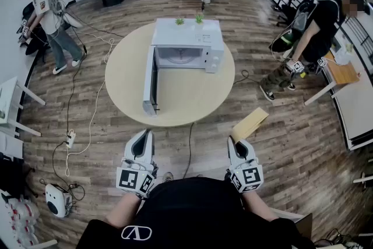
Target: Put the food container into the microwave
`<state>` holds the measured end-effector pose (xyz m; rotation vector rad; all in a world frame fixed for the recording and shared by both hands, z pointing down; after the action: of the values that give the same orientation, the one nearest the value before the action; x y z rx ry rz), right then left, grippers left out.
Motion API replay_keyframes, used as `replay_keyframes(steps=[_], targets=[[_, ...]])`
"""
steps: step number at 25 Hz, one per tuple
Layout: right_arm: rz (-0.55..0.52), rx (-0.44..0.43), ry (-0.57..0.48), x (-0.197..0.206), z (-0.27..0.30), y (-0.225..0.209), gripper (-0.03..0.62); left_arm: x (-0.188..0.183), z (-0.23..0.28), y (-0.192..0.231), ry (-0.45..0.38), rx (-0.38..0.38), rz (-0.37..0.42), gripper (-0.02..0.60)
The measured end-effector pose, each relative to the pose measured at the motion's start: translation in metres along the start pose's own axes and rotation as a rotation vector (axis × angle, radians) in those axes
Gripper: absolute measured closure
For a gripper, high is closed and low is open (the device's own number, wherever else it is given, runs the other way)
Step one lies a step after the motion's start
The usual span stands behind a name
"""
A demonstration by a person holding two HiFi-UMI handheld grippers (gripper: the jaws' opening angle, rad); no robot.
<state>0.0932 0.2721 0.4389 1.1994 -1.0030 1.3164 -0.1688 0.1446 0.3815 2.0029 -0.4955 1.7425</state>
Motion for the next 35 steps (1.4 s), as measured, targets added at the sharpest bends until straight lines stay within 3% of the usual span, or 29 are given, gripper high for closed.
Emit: replay_keyframes(steps=[8,14,16,23,29,35], targets=[[-0.006,0.008,0.023,0.005,-0.004,-0.005,0.585,0.002,0.008,-0.006,-0.001,0.022,-0.005,0.581],[-0.041,-0.038,0.003,0.004,-0.003,0.002,0.583,0.001,0.015,-0.012,-0.005,0.037,0.010,0.581],[-0.096,-0.058,-0.012,0.003,-0.002,0.006,0.583,0.002,0.014,-0.013,-0.003,0.029,0.013,0.581],[-0.121,-0.111,-0.038,0.001,0.009,0.006,0.583,0.004,0.011,-0.015,0.006,-0.021,0.023,0.581],[-0.091,-0.148,-0.042,0.009,0.008,-0.010,0.583,0.003,0.019,-0.036,0.013,-0.048,0.050,0.581],[-0.138,-0.200,-0.055,0.018,0.010,-0.034,0.583,0.005,0.030,-0.053,0.035,-0.090,0.100,0.581]])
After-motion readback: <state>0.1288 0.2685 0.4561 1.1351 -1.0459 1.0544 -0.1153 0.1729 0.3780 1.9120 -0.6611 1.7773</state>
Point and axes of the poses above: the fingertips, and each gripper's own axes: z forward along the fingers, y to its left, x out of its underside, the point moved 2 cm from there along -z, backward along the fingers, and after that the axes turned 8 degrees about x, right-handed, at the moved point
